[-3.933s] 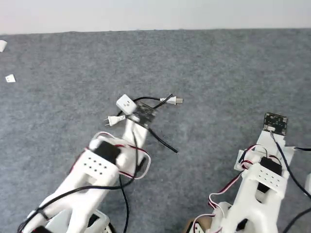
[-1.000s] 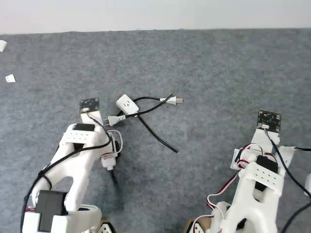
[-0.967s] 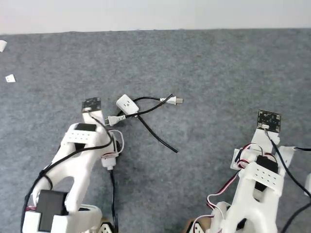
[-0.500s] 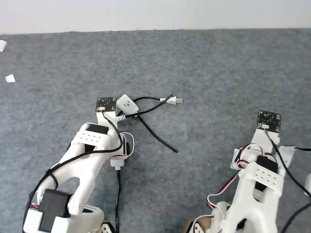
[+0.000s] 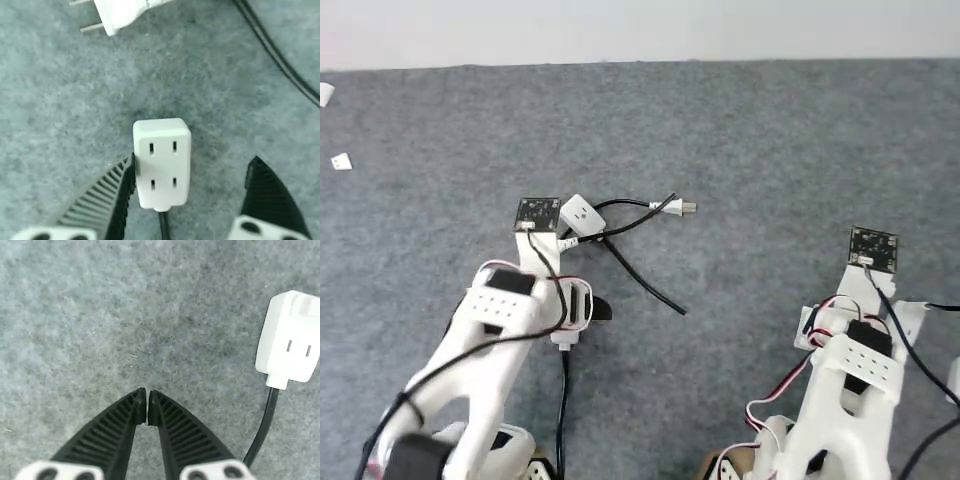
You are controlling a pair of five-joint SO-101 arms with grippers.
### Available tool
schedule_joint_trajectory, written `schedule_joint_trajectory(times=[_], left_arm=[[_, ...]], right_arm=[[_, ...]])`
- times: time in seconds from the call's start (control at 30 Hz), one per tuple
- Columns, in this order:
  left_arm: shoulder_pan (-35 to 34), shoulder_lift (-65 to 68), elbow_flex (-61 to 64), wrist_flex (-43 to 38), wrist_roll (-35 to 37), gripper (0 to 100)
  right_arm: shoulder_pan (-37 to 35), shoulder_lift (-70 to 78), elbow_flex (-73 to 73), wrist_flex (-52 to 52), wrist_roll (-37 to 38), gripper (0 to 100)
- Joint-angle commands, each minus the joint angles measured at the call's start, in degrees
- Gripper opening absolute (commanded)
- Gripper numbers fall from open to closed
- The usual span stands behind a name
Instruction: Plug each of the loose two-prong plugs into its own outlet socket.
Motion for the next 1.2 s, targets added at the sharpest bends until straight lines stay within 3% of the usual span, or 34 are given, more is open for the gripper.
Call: schedule_joint_trajectory(times=[0.0,0.2,0.37,0.5,0.63,0.73,0.93,1.17], left_arm=[[-2.0,-10.3,2.9,-0.1,-3.4,33],[-10.9,-24.2,7.8,-0.2,-5.3,33],[-19.3,-26.5,10.1,-0.4,-5.4,33],[-26.5,-26.5,11.9,-1.9,-5.2,33],[-34.6,-26.5,16.3,-9.1,-5.4,33],[-39.2,-26.5,19.0,-14.2,-5.5,33],[-39.6,-26.5,19.7,-14.9,-5.5,33],[-39.6,-26.3,20.3,-16.6,-5.5,33]], right_arm=[[-0.6,-1.2,-0.4,-0.7,0.6,2.5],[-5.4,-1.2,-0.4,-0.3,0.5,2.5],[-11.2,-1.2,-0.3,-0.7,0.5,2.6],[-20.8,-1.3,-0.5,-4.1,0.6,2.6],[-31.0,-1.3,-2.5,-8.4,3.3,2.6],[-38.5,-1.2,-6.9,-7.2,-3.7,2.7],[-51.0,-1.2,-15.3,-6.4,-30.3,2.8],[-58.1,7.3,-16.9,-20.9,-36.1,5.2]])
